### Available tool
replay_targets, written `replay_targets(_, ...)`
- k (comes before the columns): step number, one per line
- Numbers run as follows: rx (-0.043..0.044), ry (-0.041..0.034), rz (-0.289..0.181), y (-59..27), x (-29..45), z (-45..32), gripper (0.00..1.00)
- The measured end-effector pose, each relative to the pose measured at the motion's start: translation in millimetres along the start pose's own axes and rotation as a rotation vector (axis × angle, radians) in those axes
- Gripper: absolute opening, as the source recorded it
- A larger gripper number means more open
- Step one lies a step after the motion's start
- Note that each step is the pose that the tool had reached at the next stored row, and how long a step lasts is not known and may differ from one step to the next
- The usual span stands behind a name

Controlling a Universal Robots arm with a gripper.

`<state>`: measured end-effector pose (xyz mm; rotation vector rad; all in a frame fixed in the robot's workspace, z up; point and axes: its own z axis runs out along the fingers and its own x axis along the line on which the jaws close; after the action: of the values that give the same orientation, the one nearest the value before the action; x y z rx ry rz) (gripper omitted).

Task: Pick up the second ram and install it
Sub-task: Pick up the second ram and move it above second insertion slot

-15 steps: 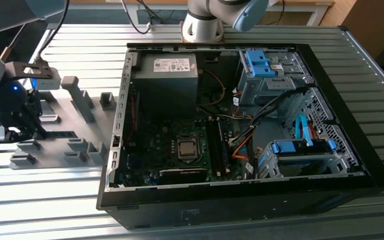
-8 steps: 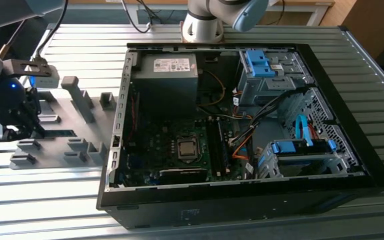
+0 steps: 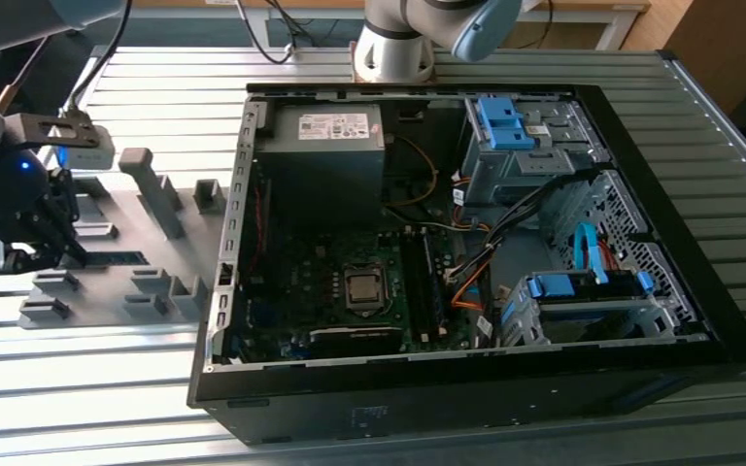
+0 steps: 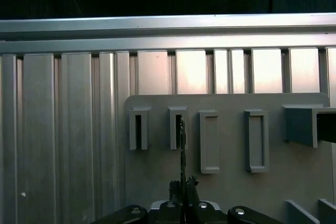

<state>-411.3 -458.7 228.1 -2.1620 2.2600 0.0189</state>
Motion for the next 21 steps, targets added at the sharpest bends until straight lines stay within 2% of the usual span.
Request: replay_targets(21,0.0002,-0.0001,0.0,0.0,-0.2,-9.5,0.15)
